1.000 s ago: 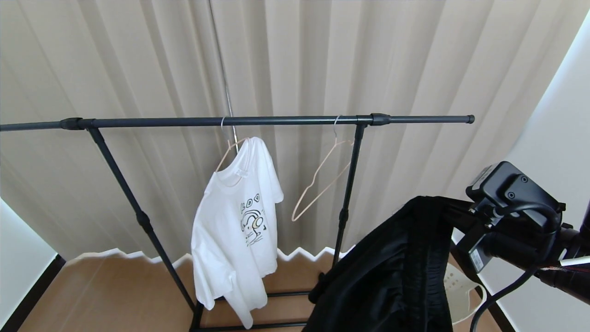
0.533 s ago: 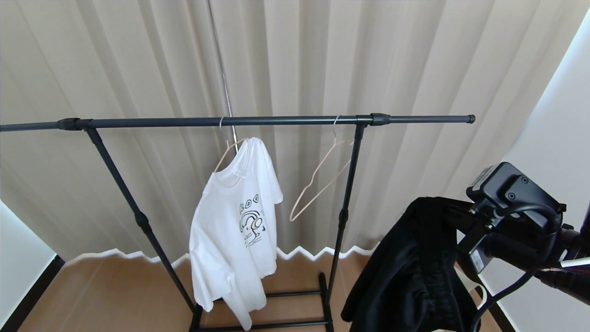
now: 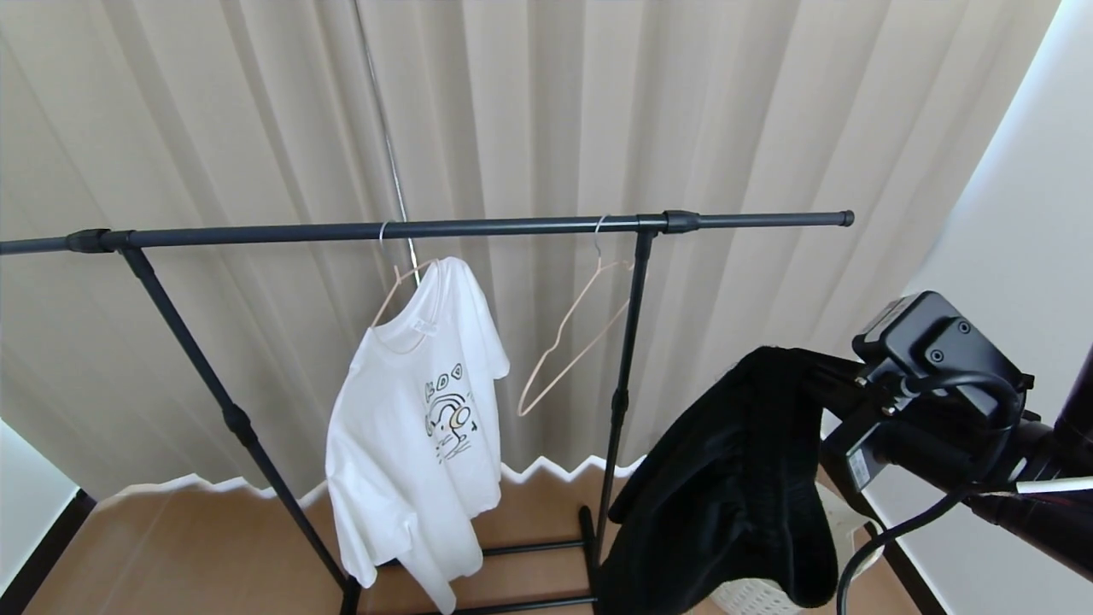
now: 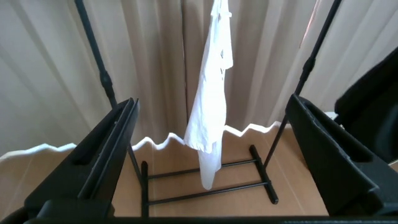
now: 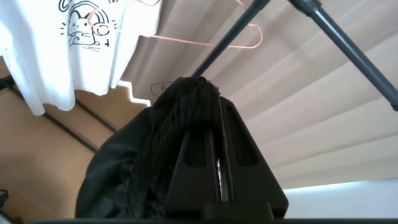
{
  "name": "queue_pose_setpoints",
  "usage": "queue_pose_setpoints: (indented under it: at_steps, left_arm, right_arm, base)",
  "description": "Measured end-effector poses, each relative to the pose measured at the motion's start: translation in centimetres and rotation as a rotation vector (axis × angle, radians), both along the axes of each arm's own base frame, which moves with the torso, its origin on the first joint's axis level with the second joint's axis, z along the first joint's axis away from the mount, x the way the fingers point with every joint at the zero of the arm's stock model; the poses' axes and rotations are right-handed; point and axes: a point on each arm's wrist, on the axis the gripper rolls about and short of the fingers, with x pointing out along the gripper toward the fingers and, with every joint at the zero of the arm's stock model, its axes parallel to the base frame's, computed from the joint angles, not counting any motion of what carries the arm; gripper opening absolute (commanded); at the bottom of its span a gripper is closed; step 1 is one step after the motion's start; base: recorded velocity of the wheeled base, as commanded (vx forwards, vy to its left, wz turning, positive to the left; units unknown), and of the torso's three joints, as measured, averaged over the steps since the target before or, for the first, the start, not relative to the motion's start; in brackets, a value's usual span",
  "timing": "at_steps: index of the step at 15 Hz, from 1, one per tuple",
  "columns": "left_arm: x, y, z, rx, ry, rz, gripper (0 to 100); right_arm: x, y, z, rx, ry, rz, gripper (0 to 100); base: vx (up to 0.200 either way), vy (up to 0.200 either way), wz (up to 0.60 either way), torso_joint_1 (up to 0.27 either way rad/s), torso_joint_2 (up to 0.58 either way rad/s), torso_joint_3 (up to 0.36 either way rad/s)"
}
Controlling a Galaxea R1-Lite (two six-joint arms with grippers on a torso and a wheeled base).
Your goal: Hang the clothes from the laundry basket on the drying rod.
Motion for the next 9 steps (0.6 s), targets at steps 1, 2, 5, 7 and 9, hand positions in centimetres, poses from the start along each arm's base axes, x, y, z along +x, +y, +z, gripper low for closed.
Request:
queue_pose_setpoints:
  at_steps: [1,2,5,7,9]
  left_arm:
    - [0.0,0.0,0.0,0.005,0.007,-0.001,100]
    - [0.1,0.0,0.1,0.018,0.023,0.000,100]
    - [1.2,0.0,2.1,0.034,0.127,-0.011,100]
    - [3.1,-0.1,4.5,0.015,0.234,-0.038,100]
    - [5.4,-0.3,6.6,-0.032,0.335,-0.087,100]
  right_arm:
    - [0.0,0.2,-0.1,0.000,0.006,-0.009,0]
    - [0.1,0.4,-0.2,-0.017,0.034,-0.025,0]
    - [0.7,0.8,0.8,-0.111,0.254,-0.062,0]
    - [1.2,1.3,3.3,-0.041,0.391,-0.116,0]
    - [2.1,2.5,5.0,0.094,0.503,-0.182,0]
  base:
    - [0.000,0.000,0.00,0.000,0.00,0.000]
    - [0.000,0.000,0.00,0.000,0.00,0.000]
    - [0.000,0.000,0.00,0.000,0.00,0.000]
    - [0.000,0.000,0.00,0.000,0.00,0.000]
    - [0.000,0.000,0.00,0.000,0.00,0.000]
